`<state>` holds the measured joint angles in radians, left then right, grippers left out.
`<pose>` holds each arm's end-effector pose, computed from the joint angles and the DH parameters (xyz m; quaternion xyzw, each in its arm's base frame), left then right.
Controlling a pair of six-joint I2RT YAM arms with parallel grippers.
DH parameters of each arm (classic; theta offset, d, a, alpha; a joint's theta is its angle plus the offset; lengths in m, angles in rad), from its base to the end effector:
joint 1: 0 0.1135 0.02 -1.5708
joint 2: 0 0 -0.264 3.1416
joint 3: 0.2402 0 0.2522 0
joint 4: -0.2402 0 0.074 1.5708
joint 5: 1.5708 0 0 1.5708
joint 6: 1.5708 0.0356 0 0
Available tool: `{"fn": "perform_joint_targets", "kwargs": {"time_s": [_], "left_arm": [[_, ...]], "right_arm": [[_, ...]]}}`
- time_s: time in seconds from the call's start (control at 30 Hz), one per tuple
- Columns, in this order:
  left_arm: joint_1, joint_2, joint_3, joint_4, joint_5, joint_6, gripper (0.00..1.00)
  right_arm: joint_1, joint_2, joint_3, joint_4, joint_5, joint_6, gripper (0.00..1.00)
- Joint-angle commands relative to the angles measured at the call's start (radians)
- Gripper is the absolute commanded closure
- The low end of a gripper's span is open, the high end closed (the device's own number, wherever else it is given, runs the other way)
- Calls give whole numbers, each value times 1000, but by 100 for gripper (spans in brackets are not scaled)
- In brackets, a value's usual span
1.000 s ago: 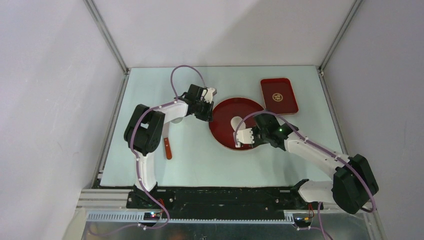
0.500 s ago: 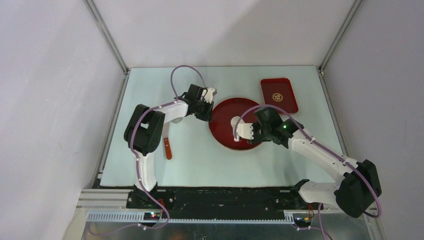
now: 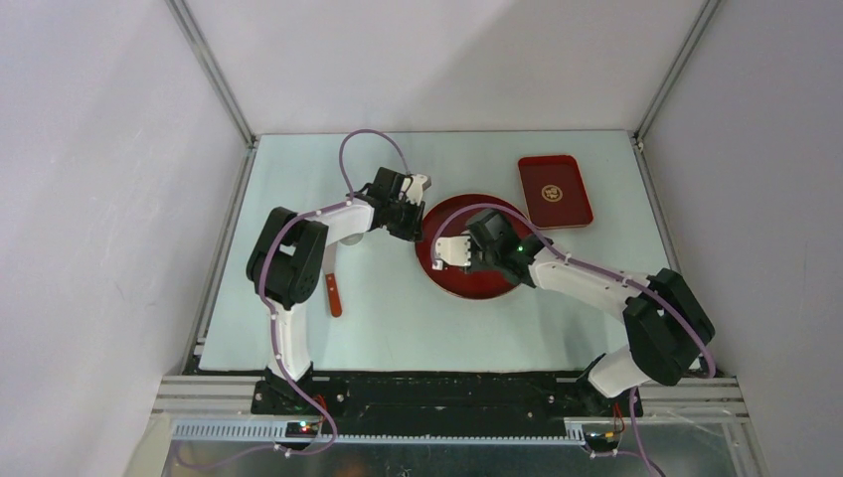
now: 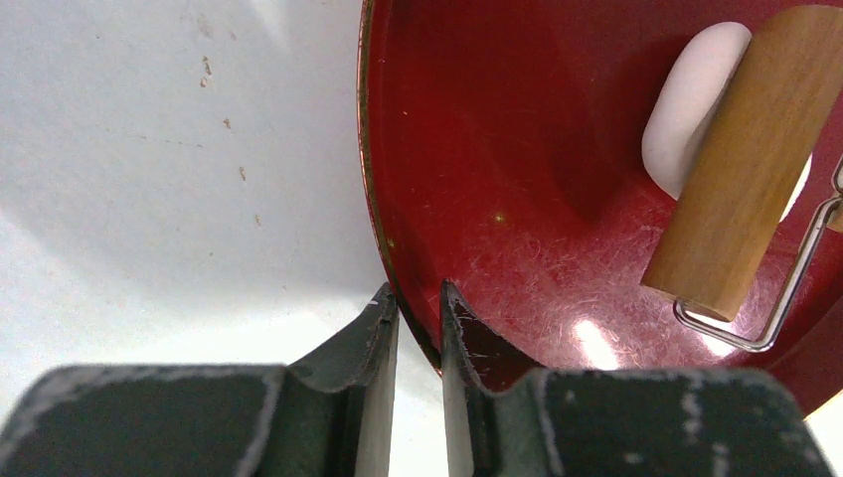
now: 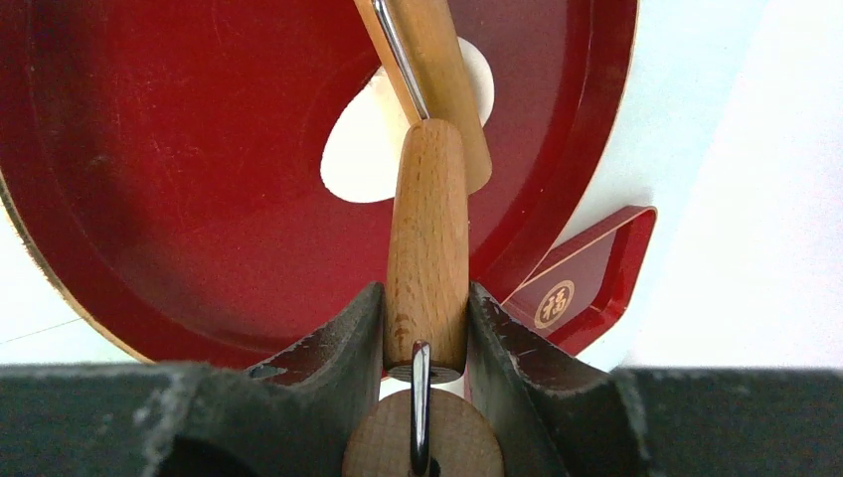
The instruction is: Roll out the dumpling wrappers from the dough
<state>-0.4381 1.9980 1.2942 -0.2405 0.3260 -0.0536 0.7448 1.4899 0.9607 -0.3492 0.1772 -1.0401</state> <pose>0.3738 -0.1877 0.1537 0.2285 0.9119 -0.2237 0.2573 0.2322 0.2055 0.2208 -0.7107 0.6113 -0.1321 0.3221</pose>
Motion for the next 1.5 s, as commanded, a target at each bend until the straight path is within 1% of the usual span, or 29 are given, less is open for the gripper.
{"fn": "perform_joint_targets", "kwargs": {"time_s": [0.0,0.1,0.27,0.43,0.7,1.0,1.3,1.37,1.47], "left_arm": [[9,13,7,0,-6,14,77],[10,13,7,1,-5,14,77],[9,14,7,1,-7,14,77],[10,13,6,1,-5,12,77],[11,12,5,0,-4,11,77],[11,13,7,1,-4,12,77],[12,15,6,1,-7,12,77],[11,15,8,0,-7,12,77],[11,15,8,1,-8,12,77]], "right_arm": [[13,40,30,-91,5,-2,100],[30,47,30,-200,-38,5,100],[58,63,4,-360,-51,11,100],[86,92,-31,-392,-10,29,100],[123,86,-35,-465,-23,47,100],[120,-7,-34,-479,-2,51,100],[91,-40,-34,-501,-77,94,100],[86,-58,-34,-488,-75,99,100],[66,-120,-11,-398,-33,97,100]]}}
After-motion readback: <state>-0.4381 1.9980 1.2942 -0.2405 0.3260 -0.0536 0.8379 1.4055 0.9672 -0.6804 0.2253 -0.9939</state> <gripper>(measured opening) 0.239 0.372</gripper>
